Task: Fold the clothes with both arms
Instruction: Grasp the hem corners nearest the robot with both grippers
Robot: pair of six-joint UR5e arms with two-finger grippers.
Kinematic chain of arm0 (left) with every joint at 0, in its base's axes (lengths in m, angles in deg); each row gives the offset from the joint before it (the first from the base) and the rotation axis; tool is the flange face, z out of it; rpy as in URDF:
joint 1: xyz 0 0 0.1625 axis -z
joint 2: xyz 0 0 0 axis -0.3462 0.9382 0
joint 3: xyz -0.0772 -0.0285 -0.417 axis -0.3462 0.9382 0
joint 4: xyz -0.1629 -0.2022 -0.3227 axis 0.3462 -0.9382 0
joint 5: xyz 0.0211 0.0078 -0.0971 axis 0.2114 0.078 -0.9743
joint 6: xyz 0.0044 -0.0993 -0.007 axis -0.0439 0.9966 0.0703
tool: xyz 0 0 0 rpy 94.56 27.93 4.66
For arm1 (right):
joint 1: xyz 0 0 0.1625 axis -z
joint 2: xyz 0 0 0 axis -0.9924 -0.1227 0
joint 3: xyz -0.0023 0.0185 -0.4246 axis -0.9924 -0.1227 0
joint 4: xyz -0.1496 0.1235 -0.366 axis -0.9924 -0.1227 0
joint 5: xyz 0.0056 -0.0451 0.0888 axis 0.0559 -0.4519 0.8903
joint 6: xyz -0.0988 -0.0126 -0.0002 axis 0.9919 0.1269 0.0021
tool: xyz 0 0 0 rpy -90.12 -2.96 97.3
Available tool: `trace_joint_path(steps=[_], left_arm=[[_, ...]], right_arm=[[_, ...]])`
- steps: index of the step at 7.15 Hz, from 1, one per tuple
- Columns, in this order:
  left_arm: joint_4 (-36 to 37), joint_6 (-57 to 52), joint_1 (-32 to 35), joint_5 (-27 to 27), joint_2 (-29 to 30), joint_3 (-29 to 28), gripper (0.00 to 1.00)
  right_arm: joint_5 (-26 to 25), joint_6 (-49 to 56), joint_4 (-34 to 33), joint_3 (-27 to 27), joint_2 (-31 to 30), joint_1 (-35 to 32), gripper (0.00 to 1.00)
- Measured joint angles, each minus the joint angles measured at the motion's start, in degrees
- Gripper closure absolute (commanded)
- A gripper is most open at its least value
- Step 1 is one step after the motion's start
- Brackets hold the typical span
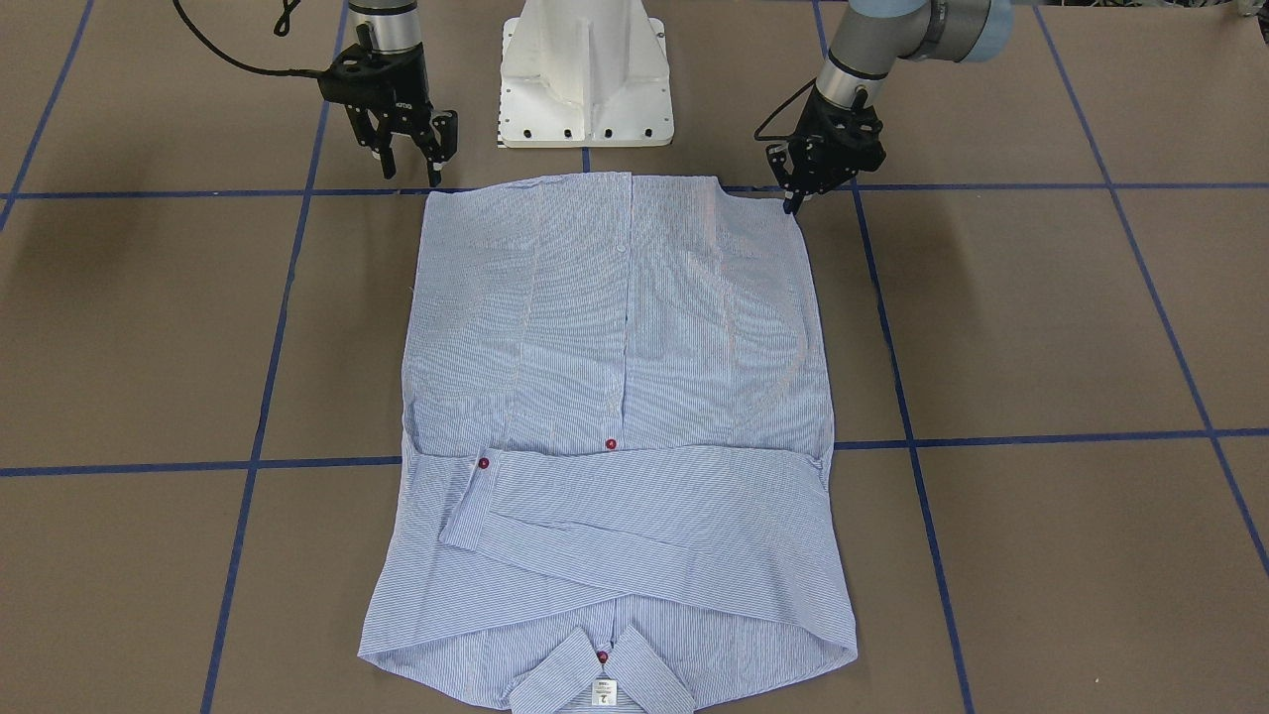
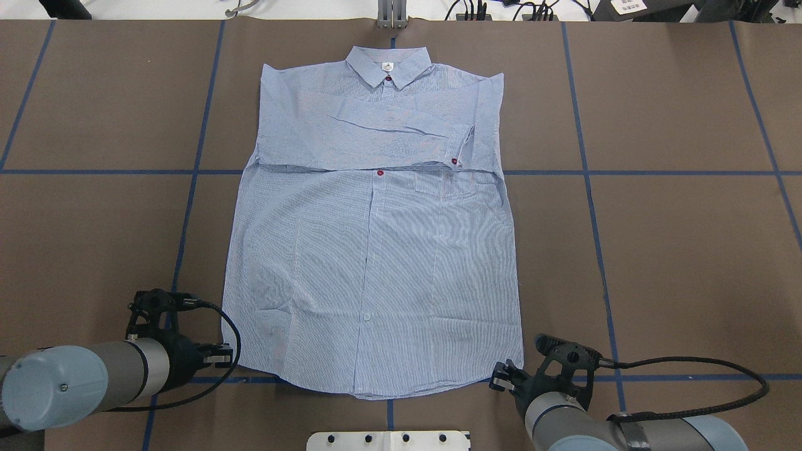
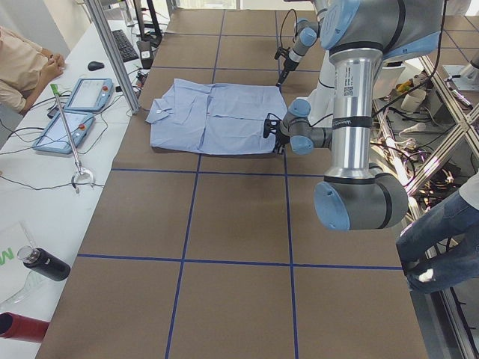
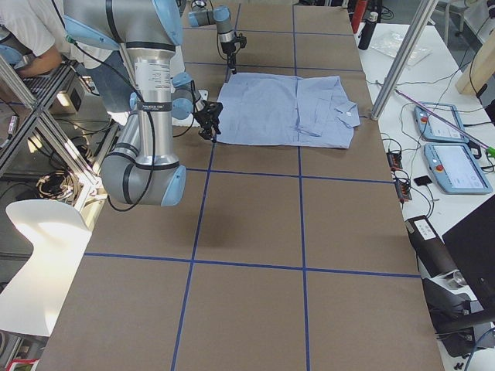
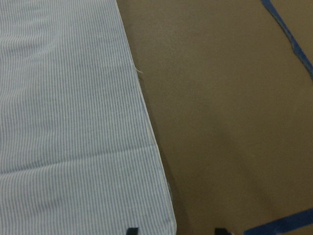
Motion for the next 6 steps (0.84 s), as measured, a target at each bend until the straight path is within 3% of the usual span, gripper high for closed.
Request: trace_joint_path(steps=[4, 6], left_arm=[[0.00, 0.71, -0.46, -0.05, 0.02, 0.29, 1.00], [0.00, 0.72, -0.47, -0.02, -0.12, 0.39, 1.00]], right_arm=[[-0.46, 0.10, -0.16, -0.98, 0.00, 0.43, 0.51], [-0.92, 0.59, -0.25, -1.11, -0.37, 0.58, 0.58]])
